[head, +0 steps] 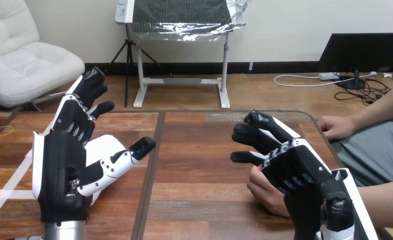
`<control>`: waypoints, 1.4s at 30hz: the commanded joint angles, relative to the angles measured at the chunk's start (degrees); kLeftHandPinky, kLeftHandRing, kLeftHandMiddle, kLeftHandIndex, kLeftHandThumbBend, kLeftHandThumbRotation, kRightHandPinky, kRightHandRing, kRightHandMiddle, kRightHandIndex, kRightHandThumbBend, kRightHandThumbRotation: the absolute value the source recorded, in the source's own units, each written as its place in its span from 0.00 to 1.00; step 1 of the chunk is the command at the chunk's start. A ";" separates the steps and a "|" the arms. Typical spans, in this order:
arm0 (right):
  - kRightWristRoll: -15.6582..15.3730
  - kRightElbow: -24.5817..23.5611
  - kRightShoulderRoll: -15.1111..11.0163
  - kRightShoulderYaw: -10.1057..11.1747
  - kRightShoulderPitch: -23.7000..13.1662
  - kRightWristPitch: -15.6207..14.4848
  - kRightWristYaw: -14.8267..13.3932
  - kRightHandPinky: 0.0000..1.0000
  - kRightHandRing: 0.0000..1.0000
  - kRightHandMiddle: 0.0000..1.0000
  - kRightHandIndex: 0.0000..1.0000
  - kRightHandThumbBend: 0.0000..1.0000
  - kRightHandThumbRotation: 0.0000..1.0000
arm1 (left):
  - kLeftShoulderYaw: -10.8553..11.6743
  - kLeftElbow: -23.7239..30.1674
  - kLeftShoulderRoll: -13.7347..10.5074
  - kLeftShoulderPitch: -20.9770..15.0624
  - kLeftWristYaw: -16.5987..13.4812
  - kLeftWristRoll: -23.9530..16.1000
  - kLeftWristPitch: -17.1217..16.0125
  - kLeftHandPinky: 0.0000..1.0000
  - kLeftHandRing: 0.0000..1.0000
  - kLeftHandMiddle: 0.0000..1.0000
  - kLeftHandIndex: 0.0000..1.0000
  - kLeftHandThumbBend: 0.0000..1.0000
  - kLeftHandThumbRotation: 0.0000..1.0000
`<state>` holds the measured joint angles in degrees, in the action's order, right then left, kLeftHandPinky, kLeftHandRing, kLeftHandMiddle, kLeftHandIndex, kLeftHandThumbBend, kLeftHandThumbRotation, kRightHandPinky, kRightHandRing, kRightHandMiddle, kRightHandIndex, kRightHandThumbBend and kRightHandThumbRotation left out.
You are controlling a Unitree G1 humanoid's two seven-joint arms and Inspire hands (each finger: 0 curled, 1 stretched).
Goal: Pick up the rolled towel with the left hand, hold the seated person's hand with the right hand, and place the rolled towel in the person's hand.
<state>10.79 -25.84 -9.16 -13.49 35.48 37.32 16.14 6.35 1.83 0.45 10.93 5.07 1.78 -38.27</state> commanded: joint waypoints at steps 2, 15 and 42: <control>0.35 -0.88 0.30 0.14 -2.35 0.74 0.05 0.74 0.83 0.82 0.85 0.68 1.00 | -0.63 -0.32 -0.83 -2.56 -0.08 -0.45 -0.95 0.77 0.86 0.86 0.83 0.85 0.18; 0.71 -0.51 0.14 0.18 -2.71 0.93 0.41 0.73 0.83 0.83 0.85 0.68 1.00 | 0.26 -0.85 -0.95 -2.91 -2.41 -4.07 -0.73 0.77 0.86 0.86 0.84 0.87 0.20; 0.46 -0.49 0.56 0.34 -2.61 0.93 0.37 0.72 0.83 0.82 0.84 0.67 1.00 | 1.96 -4.75 -5.14 -8.41 -9.93 -15.28 3.41 0.88 0.92 0.91 0.87 0.97 0.13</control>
<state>10.93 -25.84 -9.14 -13.46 35.47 37.32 16.69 8.07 -2.09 -2.54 7.87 -3.51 -11.16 -35.49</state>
